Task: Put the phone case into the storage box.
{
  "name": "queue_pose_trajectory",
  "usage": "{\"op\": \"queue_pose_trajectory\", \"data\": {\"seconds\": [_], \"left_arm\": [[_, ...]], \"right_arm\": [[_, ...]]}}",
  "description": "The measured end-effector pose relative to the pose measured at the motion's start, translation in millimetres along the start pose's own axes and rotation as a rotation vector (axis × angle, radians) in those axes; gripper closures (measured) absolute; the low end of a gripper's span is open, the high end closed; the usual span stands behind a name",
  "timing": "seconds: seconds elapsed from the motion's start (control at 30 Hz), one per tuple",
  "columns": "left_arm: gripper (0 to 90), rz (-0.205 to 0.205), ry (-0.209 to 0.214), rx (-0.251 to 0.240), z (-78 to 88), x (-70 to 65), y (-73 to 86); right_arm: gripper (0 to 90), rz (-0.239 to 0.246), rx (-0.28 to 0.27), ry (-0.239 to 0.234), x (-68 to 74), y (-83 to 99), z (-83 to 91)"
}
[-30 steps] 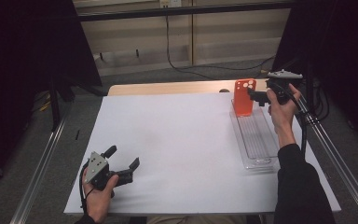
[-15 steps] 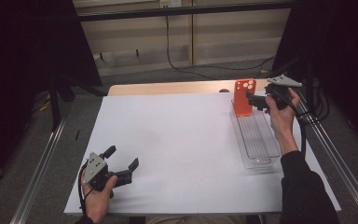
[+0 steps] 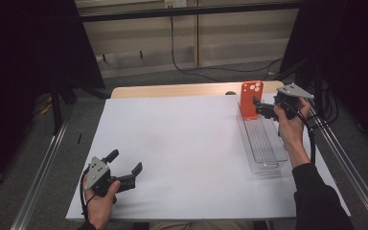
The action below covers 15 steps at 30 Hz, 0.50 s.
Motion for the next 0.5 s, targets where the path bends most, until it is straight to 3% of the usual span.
{"op": "queue_pose_trajectory", "data": {"seconds": [0.13, 0.5], "left_arm": [[3.0, 0.0, -0.002, 0.0, 0.0, 0.2, 0.2], [3.0, -0.002, 0.0, -0.005, 0.1, -1.0, -0.1]], "right_arm": [[6.9, 0.011, -0.033, -0.02, 3.9, 1.1, 7.6], [3.7, -0.013, -0.024, -0.057, 10.9, 8.9, 22.2]]}}
Point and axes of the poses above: each handheld gripper's, and its own axes: z roughly backward along the jaws, y roughly out of its underside, x roughly to its left, the point moved 4 cm from there along -z, roughly forward along the jaws, and after that the axes turned 7 degrees about -y, right-handed, at the moved point
